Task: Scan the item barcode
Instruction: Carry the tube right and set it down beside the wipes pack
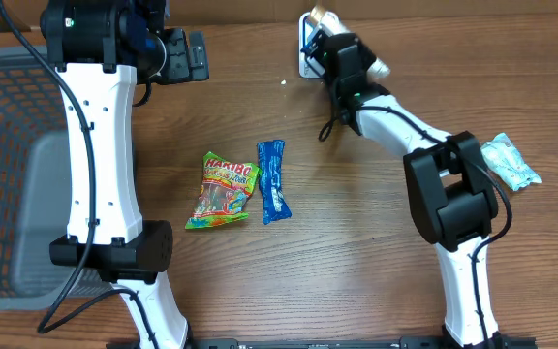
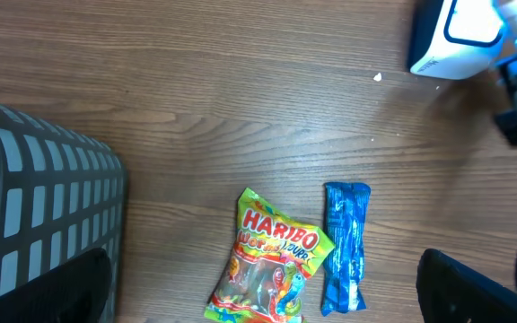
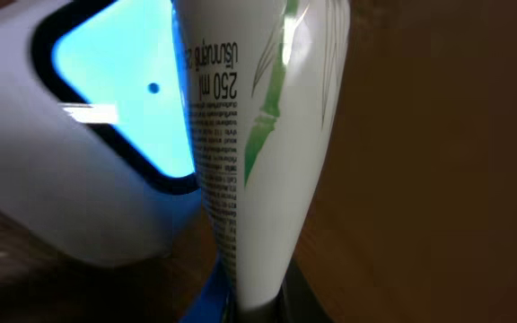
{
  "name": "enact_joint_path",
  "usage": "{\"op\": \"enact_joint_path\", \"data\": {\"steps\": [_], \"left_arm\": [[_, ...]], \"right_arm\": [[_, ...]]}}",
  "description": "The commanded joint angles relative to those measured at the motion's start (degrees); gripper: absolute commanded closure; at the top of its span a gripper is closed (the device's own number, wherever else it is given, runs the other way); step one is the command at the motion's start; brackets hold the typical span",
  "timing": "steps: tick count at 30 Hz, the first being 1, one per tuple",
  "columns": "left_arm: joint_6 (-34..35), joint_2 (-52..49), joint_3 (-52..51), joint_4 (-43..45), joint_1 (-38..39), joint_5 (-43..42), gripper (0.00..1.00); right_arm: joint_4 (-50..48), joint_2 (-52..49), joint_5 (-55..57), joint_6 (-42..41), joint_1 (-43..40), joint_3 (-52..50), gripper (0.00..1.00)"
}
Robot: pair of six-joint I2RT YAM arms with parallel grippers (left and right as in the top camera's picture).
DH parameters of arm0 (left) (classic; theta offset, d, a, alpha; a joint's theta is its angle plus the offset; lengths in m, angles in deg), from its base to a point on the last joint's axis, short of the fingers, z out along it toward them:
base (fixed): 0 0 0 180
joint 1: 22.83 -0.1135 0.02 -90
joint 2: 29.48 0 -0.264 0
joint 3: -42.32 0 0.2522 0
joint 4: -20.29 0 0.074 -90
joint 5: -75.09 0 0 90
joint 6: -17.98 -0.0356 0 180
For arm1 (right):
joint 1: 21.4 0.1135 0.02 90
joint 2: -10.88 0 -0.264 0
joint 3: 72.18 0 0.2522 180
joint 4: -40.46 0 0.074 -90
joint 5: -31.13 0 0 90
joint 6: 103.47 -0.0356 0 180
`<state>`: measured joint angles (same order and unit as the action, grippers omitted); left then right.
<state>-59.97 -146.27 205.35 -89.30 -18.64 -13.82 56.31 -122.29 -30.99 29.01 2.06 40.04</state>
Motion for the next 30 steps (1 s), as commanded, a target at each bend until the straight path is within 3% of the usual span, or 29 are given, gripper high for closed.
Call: {"op": "enact_joint_path", "data": {"steps": [1, 5, 7, 11, 14, 18, 21, 30], "left_arm": [[0.8, -0.7, 0.0, 0.1, 0.3, -0.5, 0.0], [0.8, -0.7, 0.0, 0.1, 0.3, -0.5, 0.0], [0.8, -0.7, 0.0, 0.1, 0.3, -0.5, 0.01], [0.8, -0.7, 0.0, 0.1, 0.3, -0.5, 0.0], [0.8, -0.7, 0.0, 0.1, 0.3, -0.5, 0.0], [0.8, -0.7, 0.0, 0.1, 0.3, -0.5, 0.0], [0.8, -0.7, 0.0, 0.1, 0.3, -0.5, 0.0], [0.8, -0.7, 0.0, 0.1, 0.3, -0.5, 0.01]], "right_arm": [[2.7, 10.3, 0.6, -13.2, 1.6, 1.3, 0.96], [13.5, 17.5, -4.6, -25.0, 1.9, 1.3, 0.96], [21.2, 22.5, -8.0, -37.1, 1.5, 1.3, 0.96], [36.0, 31.1, -16.7, -53.8, -2.2, 1.3, 0.96], [46.3, 35.2, -20.4, -59.3, -6.6, 1.3, 0.96], [58.6, 36.6, -21.6, -60.5, -14.7, 1.2, 0.96], [62.6, 35.5, -21.6, -59.2, -19.8, -0.9, 0.96], [56.8, 29.5, -21.6, -43.0, -26.6, -14.8, 0.96]]}}
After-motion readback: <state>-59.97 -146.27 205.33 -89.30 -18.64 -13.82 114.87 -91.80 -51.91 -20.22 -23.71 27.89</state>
